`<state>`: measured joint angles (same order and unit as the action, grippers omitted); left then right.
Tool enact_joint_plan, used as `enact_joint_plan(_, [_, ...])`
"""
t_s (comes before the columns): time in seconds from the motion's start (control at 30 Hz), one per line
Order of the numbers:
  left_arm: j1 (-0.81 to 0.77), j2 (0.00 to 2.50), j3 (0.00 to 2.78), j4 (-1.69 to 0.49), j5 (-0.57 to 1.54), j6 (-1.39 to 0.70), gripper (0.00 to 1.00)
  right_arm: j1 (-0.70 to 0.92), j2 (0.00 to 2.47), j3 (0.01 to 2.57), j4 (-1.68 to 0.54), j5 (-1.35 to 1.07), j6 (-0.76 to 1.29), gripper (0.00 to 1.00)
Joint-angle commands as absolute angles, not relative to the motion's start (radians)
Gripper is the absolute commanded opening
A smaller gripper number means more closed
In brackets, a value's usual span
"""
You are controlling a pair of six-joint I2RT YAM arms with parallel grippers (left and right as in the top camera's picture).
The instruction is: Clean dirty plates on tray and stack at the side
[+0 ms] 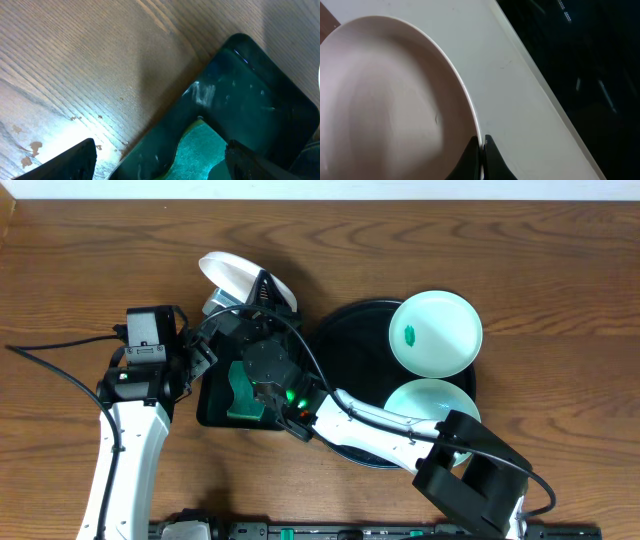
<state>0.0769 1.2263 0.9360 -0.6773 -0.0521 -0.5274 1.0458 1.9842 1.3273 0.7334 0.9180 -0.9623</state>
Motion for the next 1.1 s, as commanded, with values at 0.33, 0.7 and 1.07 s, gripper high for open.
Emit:
enact_joint_plan(0.33, [0.080,1.223,0.957,-0.681,-0.057,-0.536,0.83,1.049,1.981,1.346,0.535,1.013,-0.934,0.01])
enact_joint_plan(0.7, [0.080,1.223,0.957,-0.681,-0.057,-0.536,0.83,1.047,1.981,1.346,0.393,1.026,-0.826,0.01])
enact_joint_plan(1.07, [0.080,1.223,0.957,-0.681,-0.057,-0.536,0.83,1.043,1.981,1.346,0.326,1.052,-0.802,0.01])
